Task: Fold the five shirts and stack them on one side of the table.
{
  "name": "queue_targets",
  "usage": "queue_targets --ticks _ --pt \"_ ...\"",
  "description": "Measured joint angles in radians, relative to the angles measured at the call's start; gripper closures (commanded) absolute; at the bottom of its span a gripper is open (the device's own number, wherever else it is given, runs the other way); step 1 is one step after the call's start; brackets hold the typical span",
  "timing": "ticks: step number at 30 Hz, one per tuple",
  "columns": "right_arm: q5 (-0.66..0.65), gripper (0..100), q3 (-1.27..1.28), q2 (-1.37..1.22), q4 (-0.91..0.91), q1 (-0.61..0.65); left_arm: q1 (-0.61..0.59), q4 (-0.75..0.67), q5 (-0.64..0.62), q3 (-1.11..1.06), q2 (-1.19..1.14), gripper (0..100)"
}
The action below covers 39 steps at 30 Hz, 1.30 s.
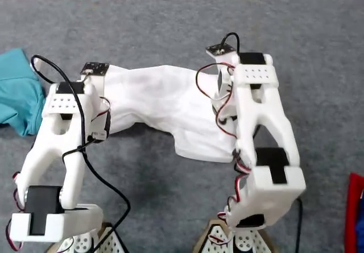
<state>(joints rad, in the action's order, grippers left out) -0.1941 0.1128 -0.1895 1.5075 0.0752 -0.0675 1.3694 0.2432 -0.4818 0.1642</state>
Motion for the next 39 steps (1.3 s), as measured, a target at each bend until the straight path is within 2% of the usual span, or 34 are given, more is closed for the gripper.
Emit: queue_targets --ticks 4,8,10,17,24,30,35,39 --pt "-0.051 94.1 0.089 0.101 0.000 0.000 0.000 0.051 0.000 0.049 0.000 98" --pt "-0.055 81.1 0.152 0.169 -0.043 0.003 0.000 0.068 0.000 0.055 0.000 98" --pt "-0.055 79.3 0.175 0.180 -0.057 0.003 0.000 0.075 0.000 0.055 0.000 98" --pt "-0.055 81.1 0.181 0.181 -0.091 0.003 0.000 0.146 -0.028 0.057 0.000 98" --pt "-0.055 81.1 0.181 0.181 -0.124 0.003 0.000 0.153 -0.031 0.057 0.000 98" --pt "-0.055 81.6 0.256 0.181 -0.235 0.003 0.000 0.153 -0.031 0.057 0.000 98" --pt "-0.055 97.7 0.279 0.181 -0.276 0.003 0.000 0.153 -0.035 0.057 0.000 98" --pt "-0.037 98.3 0.282 0.181 -0.285 0.003 -0.011 0.153 -0.035 0.057 0.000 98"
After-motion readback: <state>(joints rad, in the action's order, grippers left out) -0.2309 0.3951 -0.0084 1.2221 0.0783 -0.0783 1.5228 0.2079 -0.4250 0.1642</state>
